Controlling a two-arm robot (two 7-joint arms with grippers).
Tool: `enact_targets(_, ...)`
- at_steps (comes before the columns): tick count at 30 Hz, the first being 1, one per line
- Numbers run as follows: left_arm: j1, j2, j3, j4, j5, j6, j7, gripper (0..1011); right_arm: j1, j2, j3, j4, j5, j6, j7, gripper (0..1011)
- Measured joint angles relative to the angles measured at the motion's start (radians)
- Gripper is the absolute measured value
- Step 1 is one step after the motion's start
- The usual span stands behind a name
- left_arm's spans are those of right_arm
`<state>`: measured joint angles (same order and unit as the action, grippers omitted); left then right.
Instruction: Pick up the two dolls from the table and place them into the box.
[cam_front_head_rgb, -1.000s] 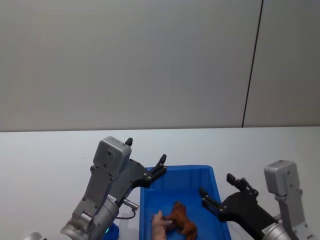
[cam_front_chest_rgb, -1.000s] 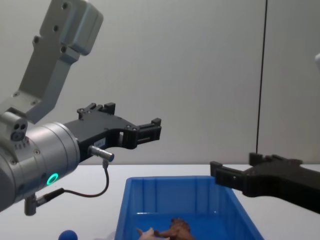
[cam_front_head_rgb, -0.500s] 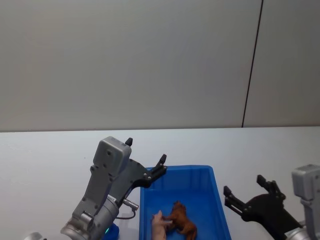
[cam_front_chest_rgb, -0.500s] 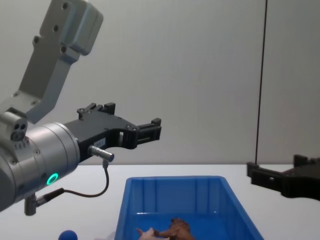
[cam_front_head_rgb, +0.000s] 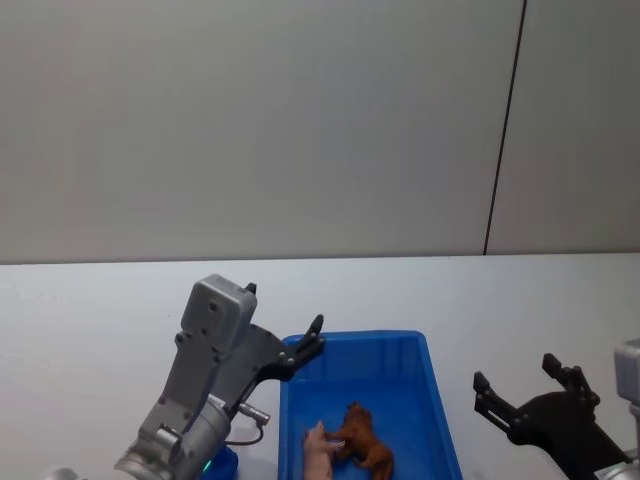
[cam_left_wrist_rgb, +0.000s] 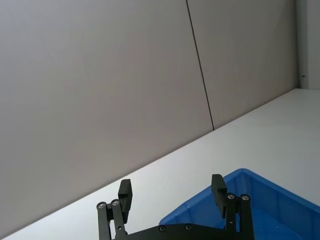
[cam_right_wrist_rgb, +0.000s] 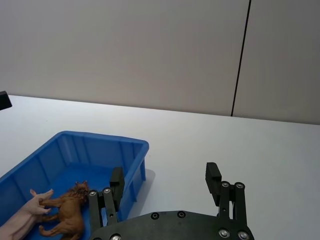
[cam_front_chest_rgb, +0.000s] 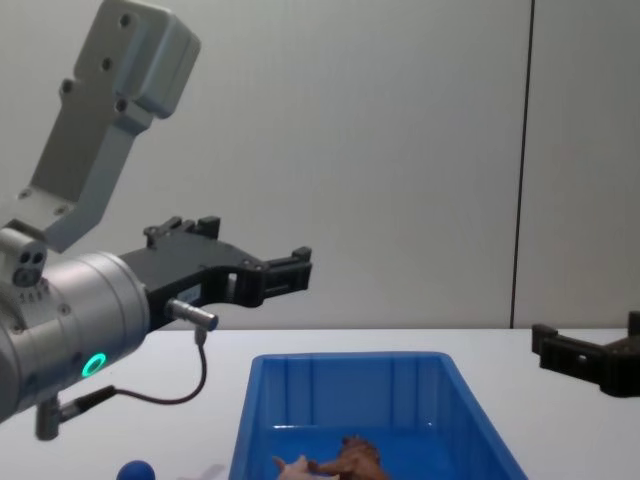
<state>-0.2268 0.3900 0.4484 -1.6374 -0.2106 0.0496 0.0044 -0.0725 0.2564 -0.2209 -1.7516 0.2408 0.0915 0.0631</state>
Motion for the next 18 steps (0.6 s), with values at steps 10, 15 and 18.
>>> enact_targets(10,0.033,0.029,-0.019,-0.036,-0.046,0.097,0.046,1001,-0.009,0.006,0.005,-0.007,0.006,-0.003,-0.013,1001)
enact_targets(15,0.050,0.041,-0.029,-0.047,-0.077,0.136,0.063,1002,-0.012,0.008,0.006,-0.009,0.008,-0.004,-0.017,1001)
enact_targets(18,0.060,0.049,-0.034,-0.050,-0.099,0.159,0.074,1001,-0.013,0.009,0.007,-0.010,0.008,-0.004,-0.018,1001)
